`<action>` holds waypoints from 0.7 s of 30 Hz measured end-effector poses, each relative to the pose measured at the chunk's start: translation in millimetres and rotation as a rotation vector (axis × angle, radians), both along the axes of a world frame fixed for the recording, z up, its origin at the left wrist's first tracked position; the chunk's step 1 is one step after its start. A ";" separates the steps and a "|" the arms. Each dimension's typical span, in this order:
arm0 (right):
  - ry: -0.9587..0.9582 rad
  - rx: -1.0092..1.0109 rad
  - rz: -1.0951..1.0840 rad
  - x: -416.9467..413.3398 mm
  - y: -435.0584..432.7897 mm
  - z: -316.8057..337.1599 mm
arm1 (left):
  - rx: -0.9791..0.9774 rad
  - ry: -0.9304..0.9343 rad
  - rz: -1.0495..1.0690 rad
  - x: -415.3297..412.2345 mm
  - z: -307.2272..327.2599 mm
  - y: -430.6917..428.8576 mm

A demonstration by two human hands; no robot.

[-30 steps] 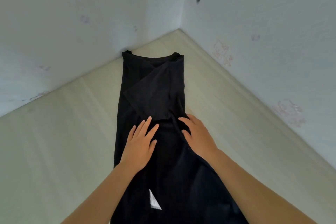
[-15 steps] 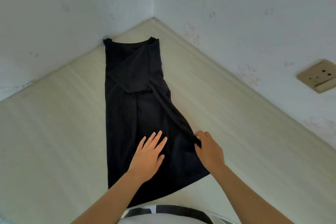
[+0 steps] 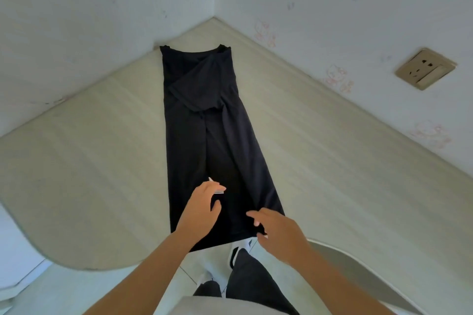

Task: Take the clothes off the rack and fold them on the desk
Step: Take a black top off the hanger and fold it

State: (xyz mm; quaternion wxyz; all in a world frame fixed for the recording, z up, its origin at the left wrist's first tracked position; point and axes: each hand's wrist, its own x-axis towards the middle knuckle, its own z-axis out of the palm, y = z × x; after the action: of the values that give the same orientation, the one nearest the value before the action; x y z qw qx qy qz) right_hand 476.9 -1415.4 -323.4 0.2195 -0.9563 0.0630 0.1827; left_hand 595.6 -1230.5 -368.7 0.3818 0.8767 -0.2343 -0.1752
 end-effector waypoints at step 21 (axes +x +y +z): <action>-0.055 0.106 -0.308 -6.3 -16.5 -31.9 | 0.279 -0.200 0.000 -63.1 -11.1 49.3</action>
State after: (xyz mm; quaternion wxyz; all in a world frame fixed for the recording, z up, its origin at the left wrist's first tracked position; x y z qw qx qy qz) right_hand 470.6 -1431.9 -355.4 0.2967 -0.9270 0.1932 0.1240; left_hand 532.5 -1181.2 -379.8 0.2312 0.9342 -0.2445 -0.1182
